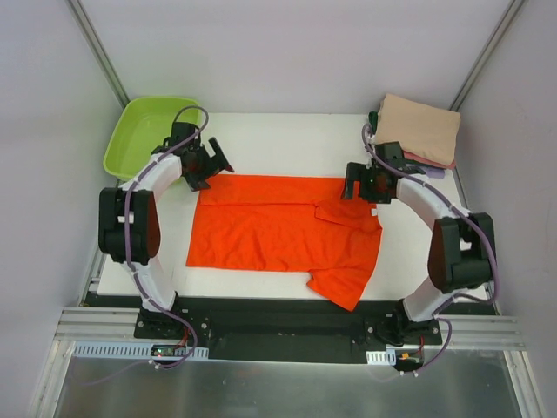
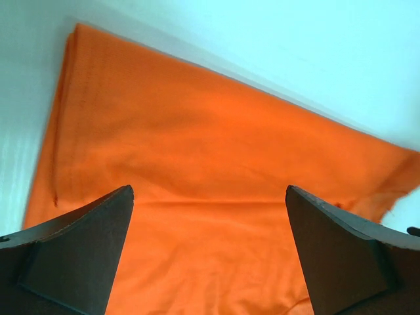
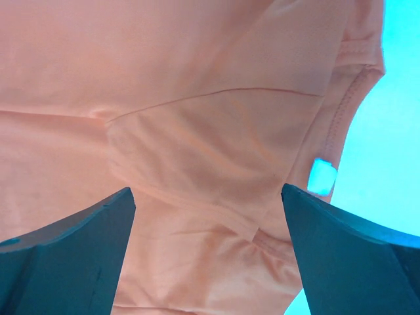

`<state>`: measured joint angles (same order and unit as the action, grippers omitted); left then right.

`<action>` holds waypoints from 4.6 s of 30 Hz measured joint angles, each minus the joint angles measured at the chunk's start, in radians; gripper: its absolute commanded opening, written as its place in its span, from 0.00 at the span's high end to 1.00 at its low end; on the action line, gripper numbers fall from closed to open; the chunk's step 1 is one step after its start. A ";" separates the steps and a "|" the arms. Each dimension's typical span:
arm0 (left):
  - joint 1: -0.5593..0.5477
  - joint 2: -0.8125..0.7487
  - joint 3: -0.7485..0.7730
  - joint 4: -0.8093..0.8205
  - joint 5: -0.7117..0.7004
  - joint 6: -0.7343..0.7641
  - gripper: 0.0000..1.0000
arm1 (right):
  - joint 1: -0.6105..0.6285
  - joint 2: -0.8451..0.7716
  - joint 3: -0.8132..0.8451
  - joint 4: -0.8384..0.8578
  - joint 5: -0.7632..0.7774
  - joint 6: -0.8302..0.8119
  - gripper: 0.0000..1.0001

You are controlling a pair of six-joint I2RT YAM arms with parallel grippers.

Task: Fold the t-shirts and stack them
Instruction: Fold the flattened tshirt in 1/3 of the way, then grap the side of the flattened tshirt closest away from the robot with both arms, then fold the other side of the tshirt into a rectangle

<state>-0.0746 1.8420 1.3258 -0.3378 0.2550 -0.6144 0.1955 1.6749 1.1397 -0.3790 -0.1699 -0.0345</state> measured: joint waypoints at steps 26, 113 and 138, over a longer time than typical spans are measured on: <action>-0.043 -1.131 -0.908 -0.375 -0.399 -0.335 0.12 | 0.253 -0.451 -0.515 -0.040 0.154 0.197 0.04; -0.042 -0.945 -0.901 -0.137 -0.312 -0.335 1.00 | 0.761 -0.634 -0.573 -0.353 0.465 0.541 1.00; -0.042 -0.665 -0.582 -0.104 -0.346 -0.316 1.00 | 0.290 -0.446 -0.262 -0.181 0.344 0.200 1.00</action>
<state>-0.1162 1.1767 0.7441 -0.4416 -0.0914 -0.9302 0.4854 1.2285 0.8776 -0.5598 0.1745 0.1650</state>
